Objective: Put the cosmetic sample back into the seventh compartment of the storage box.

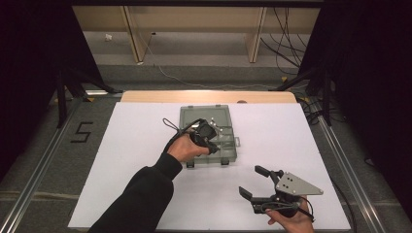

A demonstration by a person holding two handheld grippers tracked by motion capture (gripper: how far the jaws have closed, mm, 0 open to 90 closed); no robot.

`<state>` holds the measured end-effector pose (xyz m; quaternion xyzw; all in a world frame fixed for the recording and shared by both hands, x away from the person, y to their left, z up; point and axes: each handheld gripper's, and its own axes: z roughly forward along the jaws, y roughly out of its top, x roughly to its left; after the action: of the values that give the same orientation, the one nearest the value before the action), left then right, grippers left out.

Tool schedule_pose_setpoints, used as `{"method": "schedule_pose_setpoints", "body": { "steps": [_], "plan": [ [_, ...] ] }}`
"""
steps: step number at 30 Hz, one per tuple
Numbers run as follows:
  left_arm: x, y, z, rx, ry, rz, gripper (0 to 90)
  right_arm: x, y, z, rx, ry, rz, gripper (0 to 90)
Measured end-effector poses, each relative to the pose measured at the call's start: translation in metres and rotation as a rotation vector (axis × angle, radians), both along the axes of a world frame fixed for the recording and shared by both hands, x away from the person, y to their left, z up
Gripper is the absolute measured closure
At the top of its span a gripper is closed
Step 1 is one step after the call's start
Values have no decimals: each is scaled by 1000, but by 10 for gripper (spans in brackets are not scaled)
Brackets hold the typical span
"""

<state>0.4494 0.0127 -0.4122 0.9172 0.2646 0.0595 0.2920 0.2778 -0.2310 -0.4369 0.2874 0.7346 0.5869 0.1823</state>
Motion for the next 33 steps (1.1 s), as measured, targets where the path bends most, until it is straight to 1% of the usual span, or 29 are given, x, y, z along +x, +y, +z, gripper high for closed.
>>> {"method": "schedule_pose_setpoints", "body": {
  "steps": [1,3,8,9,14,15,16,17,22,23,25,26,28,30,31,33],
  "plan": [
    [2,-1,-2,-7,15,17,804,0,0,0,0,-1,1,164],
    [5,-1,-4,-11,23,26,804,0,0,0,0,-1,1,164],
    [9,-1,-5,-8,25,39,804,0,0,0,0,-1,1,164],
    [11,-1,-6,-5,29,50,804,0,0,0,0,-1,1,164],
    [14,-1,-9,-4,32,67,804,0,0,0,0,-1,1,163],
    [15,-1,-11,-4,35,77,804,0,0,0,-1,0,1,163],
    [16,-1,-11,-2,38,79,804,0,-1,1,-23,7,2,163],
    [16,-1,-12,-3,38,79,804,0,0,0,0,-1,1,163],
    [17,-2,-12,-5,42,84,803,0,0,0,0,1,1,163],
    [17,-2,-12,-9,46,84,804,0,-1,1,-23,7,3,163],
    [18,-3,-13,-9,50,86,803,0,-1,1,-23,7,3,163],
    [19,-3,-14,-5,50,92,802,0,0,0,-2,0,3,163],
    [20,-2,-15,-12,52,98,793,0,0,0,4,-1,2,163],
    [21,-2,-14,-15,53,98,749,0,0,0,3,0,3,163],
    [20,-2,-14,-30,60,100,727,0,0,0,0,0,3,163],
    [20,-1,-12,-34,53,93,703,0,0,0,2,-1,2,163]
  ]
}}
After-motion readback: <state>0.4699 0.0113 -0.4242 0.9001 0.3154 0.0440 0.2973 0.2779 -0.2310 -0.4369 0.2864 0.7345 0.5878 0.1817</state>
